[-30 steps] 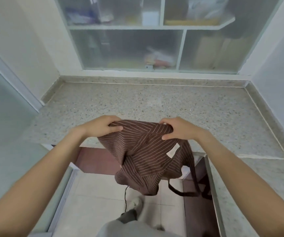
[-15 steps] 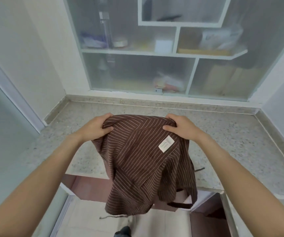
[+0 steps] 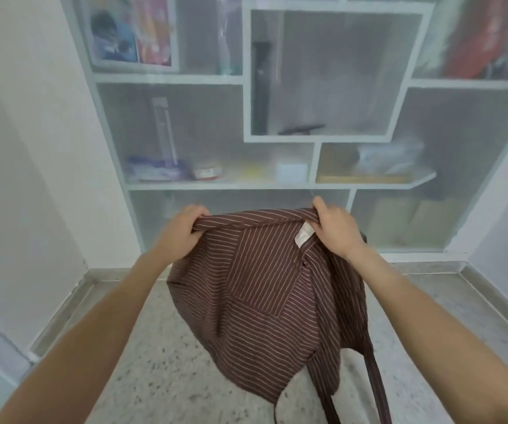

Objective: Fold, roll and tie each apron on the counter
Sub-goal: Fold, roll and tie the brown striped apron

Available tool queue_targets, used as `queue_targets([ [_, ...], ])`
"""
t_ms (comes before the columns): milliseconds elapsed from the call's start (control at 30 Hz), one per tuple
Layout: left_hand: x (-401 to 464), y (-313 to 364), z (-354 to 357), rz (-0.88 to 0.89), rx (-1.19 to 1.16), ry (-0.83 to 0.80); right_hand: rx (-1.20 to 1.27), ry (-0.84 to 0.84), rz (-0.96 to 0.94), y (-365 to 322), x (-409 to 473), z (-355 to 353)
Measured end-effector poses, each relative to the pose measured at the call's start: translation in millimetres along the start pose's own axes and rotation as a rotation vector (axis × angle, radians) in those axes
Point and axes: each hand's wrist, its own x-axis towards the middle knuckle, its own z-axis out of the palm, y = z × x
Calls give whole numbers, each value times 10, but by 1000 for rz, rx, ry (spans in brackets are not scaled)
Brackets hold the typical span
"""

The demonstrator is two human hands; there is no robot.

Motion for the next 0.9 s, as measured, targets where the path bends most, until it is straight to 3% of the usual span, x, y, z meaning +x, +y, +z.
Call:
queue_targets([
  [67, 100, -15, 35, -67, -9, -15, 51, -38, 83, 27, 44, 11],
  [233, 387, -118, -48, -57, 36, 66, 12, 87, 74, 61, 317, -29],
  [400, 239, -260, 23, -55, 18, -108, 30, 135, -197, -58, 205, 66],
  [633, -396, -383, 439, 101, 166, -328, -151, -126, -478, -342, -601, 738],
  [900, -1742, -461, 995, 75, 270, -661, 23, -591, -465, -470, -1907, 1365],
])
